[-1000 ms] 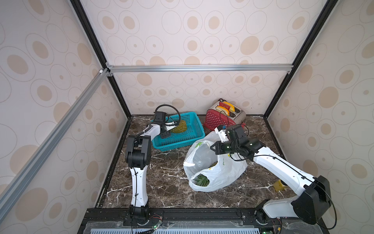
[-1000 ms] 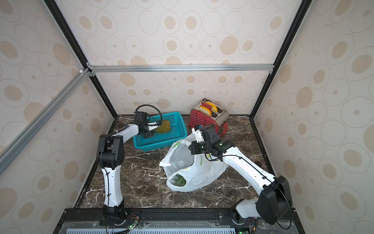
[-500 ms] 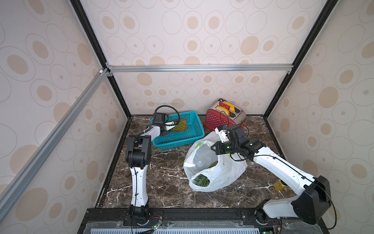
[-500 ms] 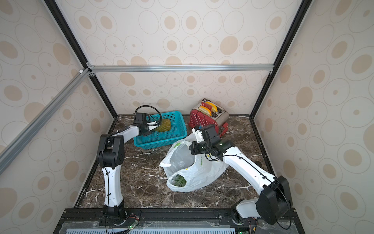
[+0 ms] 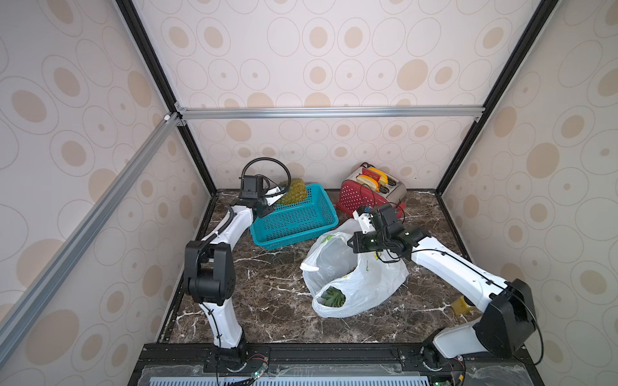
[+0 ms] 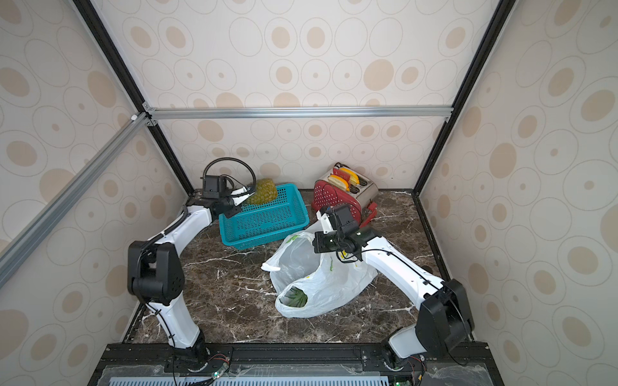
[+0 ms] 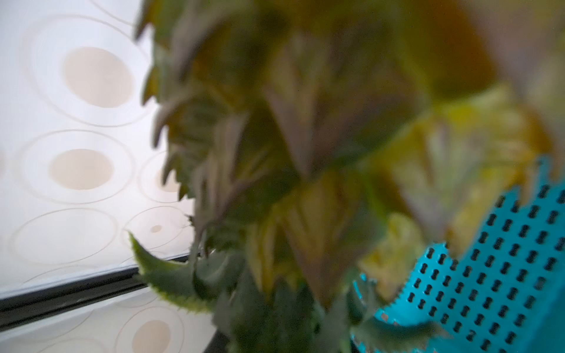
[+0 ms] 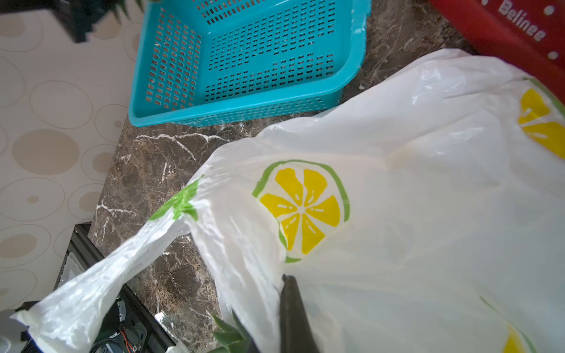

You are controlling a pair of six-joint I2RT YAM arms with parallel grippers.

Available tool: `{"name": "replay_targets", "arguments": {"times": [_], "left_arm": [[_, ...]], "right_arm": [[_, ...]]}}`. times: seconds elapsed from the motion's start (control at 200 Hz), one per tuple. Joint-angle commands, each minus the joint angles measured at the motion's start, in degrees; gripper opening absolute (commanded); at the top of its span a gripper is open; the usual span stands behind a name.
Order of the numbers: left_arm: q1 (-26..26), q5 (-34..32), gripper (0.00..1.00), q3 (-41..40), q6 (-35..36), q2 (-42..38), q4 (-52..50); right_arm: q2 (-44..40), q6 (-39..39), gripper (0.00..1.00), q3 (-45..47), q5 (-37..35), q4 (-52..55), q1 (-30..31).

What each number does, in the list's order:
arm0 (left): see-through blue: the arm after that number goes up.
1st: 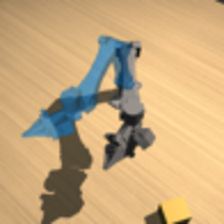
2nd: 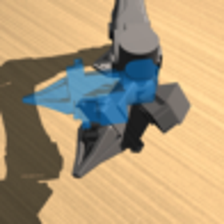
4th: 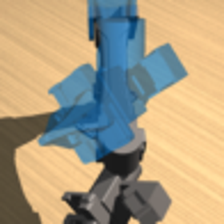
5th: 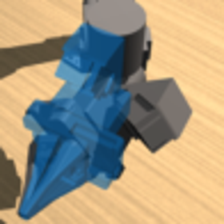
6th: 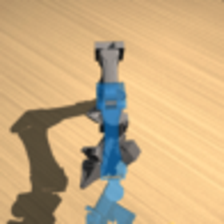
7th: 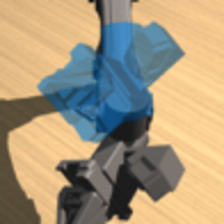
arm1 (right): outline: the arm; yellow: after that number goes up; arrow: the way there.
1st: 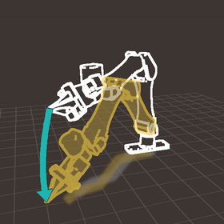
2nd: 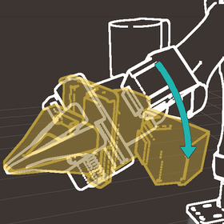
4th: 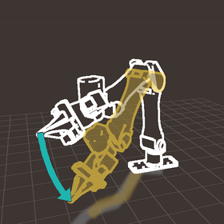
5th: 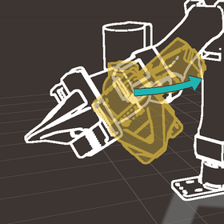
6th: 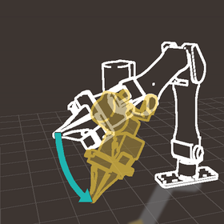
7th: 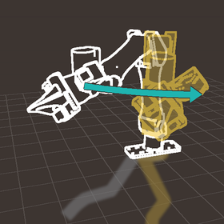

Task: Place the pineapple into a plastic bag & tie a knot
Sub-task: Pick up the pineapple from the basket, then place the pineapple in the plastic bag.

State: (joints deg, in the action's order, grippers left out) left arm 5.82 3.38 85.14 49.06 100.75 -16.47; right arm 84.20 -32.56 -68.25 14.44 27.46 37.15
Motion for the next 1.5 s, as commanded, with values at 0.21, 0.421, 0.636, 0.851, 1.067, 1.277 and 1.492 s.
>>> {"name": "replay_targets", "arguments": {"times": [0.21,0.421,0.636,0.851,1.067,1.277,1.492], "left_arm": [[5.3,5.0,0.00,0.9,-13.1,-19.2,-18.4],[14.8,10.8,0.00,-1.8,-27.7,-30.7,-27.6],[24.8,19.3,0.00,-7.4,-39.3,-38.5,-33.3],[32.4,28.0,0.00,-12.0,-45.6,-36.4,-34.3],[33.3,20.4,0.00,-8.1,-44.1,-27.5,-44.0],[32.6,16.4,0.00,-9.3,-42.2,-25.2,-48.6],[30.1,13.3,0.00,-12.6,-43.8,-26.6,-48.7]], "right_arm": [[4.6,-2.3,0.00,-5.2,-2.2,3.1,-0.3],[6.3,-2.8,0.00,-6.2,-1.2,2.7,-0.3],[6.4,-2.1,0.00,-5.3,0.9,2.0,-0.2],[5.5,-1.6,0.00,-3.9,3.2,0.0,-0.4],[3.7,-1.1,0.00,-2.2,4.6,-1.9,-0.4],[1.3,-1.9,0.00,0.5,4.1,-2.8,-0.4],[-0.5,-2.0,0.00,2.1,3.6,-3.2,-0.4]]}}
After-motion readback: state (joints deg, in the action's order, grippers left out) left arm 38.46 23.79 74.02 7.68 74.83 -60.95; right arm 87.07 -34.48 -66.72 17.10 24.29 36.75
